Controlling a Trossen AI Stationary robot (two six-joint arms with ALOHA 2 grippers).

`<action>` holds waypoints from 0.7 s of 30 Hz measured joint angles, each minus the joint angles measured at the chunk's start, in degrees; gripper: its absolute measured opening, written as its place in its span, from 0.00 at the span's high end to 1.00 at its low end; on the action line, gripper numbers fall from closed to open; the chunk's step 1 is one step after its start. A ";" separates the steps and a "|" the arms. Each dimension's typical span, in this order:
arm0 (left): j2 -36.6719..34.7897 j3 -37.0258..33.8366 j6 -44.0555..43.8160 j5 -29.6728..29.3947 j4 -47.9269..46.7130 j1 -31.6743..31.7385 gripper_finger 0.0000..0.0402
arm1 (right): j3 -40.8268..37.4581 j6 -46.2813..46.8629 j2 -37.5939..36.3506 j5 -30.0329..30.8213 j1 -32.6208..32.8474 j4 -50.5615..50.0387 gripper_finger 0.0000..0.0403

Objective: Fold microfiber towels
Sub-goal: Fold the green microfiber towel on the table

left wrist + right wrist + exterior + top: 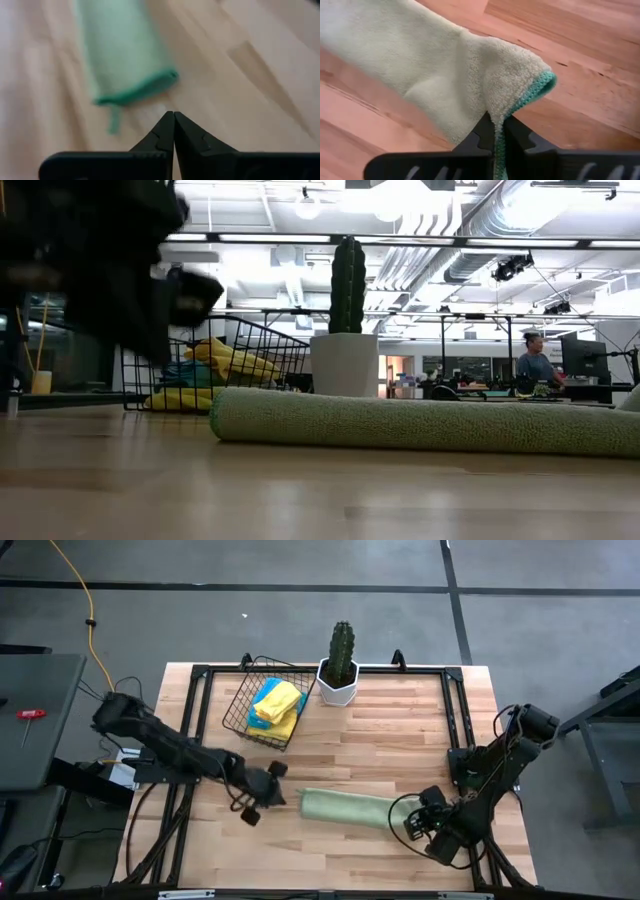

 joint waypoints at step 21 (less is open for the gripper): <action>24.24 4.03 -0.85 -0.38 20.21 0.66 1.00 | 0.07 -12.00 0.00 21.08 -7.65 18.11 1.00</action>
